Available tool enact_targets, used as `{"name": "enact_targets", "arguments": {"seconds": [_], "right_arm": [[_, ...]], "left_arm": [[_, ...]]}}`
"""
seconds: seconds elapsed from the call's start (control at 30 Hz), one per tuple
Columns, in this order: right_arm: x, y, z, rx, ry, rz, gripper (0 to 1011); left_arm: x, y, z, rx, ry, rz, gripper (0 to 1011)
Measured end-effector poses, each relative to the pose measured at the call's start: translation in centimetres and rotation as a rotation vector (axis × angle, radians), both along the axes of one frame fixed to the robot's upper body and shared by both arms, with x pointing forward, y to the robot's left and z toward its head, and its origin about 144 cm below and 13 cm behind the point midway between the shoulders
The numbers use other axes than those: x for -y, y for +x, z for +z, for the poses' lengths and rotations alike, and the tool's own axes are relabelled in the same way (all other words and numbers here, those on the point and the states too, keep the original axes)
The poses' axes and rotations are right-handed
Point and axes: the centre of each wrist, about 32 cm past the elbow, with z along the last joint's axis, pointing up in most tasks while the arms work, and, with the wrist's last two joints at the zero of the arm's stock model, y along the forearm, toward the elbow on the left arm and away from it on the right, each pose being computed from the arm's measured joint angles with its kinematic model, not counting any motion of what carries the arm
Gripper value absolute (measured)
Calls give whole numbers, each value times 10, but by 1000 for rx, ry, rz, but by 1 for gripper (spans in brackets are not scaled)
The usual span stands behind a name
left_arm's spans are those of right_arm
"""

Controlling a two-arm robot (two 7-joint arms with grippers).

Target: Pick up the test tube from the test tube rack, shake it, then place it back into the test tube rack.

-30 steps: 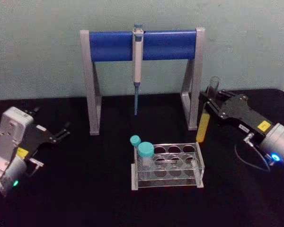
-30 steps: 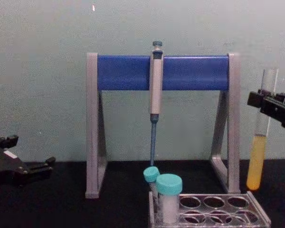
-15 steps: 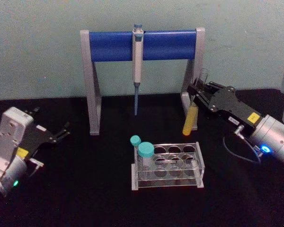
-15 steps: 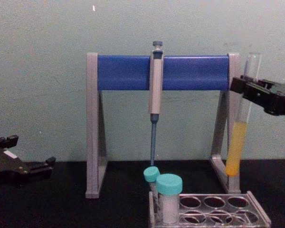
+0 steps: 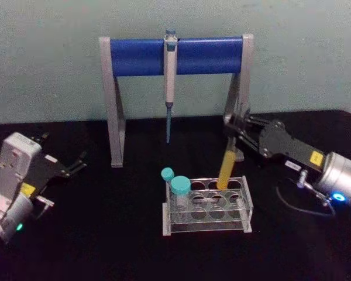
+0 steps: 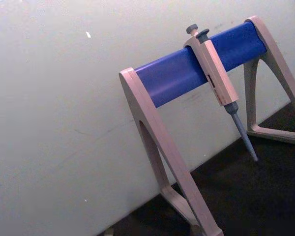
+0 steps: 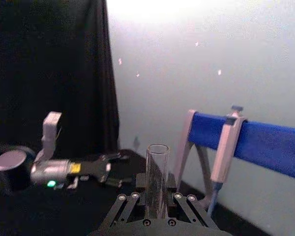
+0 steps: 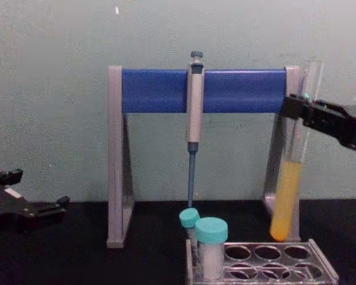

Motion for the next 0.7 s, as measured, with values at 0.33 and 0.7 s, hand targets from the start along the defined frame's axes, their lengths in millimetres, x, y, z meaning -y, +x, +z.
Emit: {"name": "enact_targets", "arguments": {"seconds": [0.33, 0.7], "right_arm": [[24, -17, 15, 32, -141, -92, 235], [16, -11, 13, 100, -148, -244, 235]], "left_arm": [[0, 0, 0, 0, 0, 0, 1001], [0, 0, 0, 0, 0, 0, 1001]]}}
